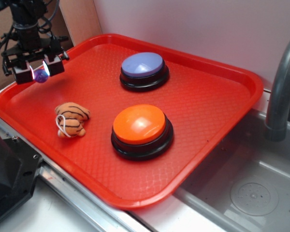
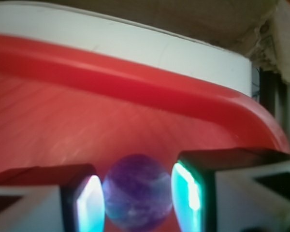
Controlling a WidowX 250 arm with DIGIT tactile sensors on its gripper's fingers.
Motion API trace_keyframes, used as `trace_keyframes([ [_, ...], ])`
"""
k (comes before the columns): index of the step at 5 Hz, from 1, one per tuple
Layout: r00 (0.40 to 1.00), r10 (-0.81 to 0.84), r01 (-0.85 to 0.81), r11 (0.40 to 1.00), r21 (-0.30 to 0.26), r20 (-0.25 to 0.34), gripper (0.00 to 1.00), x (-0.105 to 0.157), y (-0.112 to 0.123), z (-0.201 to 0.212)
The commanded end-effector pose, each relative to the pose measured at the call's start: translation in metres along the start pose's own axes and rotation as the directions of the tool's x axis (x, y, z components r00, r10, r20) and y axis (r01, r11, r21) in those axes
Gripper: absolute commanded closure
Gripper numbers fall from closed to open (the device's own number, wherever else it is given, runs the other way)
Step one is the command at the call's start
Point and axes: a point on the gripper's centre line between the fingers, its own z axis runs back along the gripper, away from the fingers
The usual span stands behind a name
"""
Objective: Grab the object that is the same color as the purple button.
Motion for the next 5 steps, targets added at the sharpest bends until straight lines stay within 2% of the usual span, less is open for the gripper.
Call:
trace_keyframes([
  [1, 0.966, -0.217, 0.236, 0.961, -0.143, 0.138, 1.00, -0.014, 0.011, 0.061],
  [2, 0.886, -0.458, 0.464, 0.870, -0.167, 0.077, 1.00, -0.012, 0.002, 0.091],
  [3, 0.740, -0.669, 0.669, 0.723, -0.172, 0.067, 1.00, -0.014, 0.006, 0.119],
  [4, 0.555, -0.827, 0.824, 0.531, -0.198, 0.091, 1.00, -0.019, 0.009, 0.142],
  [5, 0.548, -0.833, 0.827, 0.526, -0.200, 0.074, 1.00, -0.015, 0.003, 0.145],
])
